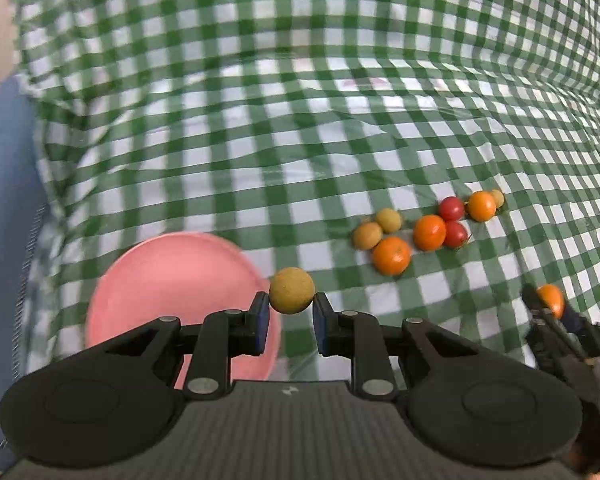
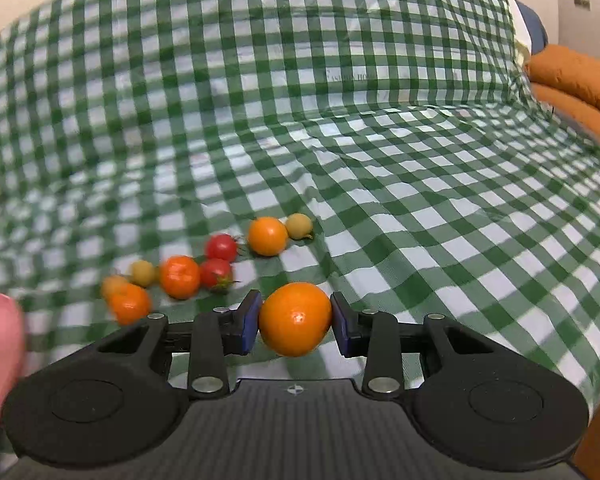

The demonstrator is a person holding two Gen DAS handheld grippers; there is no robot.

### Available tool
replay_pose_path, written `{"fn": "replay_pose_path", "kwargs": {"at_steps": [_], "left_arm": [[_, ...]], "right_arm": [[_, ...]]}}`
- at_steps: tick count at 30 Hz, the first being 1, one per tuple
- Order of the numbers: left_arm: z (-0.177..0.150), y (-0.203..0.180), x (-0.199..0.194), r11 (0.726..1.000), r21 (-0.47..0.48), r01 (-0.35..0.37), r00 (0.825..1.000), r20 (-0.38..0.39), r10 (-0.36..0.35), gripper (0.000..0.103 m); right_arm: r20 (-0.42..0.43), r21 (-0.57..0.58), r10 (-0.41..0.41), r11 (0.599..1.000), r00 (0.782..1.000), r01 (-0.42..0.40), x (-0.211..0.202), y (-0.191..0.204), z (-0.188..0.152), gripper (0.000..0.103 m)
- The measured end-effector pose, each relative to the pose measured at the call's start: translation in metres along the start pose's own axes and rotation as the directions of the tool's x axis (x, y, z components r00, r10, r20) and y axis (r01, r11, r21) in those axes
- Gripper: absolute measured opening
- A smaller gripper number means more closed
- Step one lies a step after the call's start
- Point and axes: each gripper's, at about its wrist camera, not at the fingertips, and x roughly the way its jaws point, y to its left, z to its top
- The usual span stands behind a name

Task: Organize fruits
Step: 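Carry the plum and orange to the pink plate and open both tools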

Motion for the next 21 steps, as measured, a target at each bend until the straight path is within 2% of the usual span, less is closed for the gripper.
{"fn": "replay_pose_path", "kwargs": {"at_steps": [4,10,14,21], "left_arm": [[-0.028,0.016,-0.033,1.000,-0.002,-0.017,0.999,0.034,0.017,0.026],[-0.070,0.049,-0.080,0.999,-0.032,0.018,0.997,0.071,-0.015,0.026],[-0.096,0.065,-0.106,0.999,-0.044,0.026,0.995,0.096,-0.021,0.026],[-0.129,0.094,-0.131,0.997,-0.071,0.010,0.994,0.110,-0.002,0.026]], "right_arm": [[0.038,-0.037,0.096,0.995,0.995,-0.095,-0.062,0.015,-0.001,0.039],[0.032,-0.147,0.214,0.967,0.976,-0.207,-0.137,0.049,-0.024,0.039],[0.019,-0.195,0.267,0.946,0.964,-0.258,-0.168,0.071,-0.034,0.039],[0.038,-0.255,0.318,0.920,0.947,-0.299,-0.206,0.099,-0.040,0.039]]}}
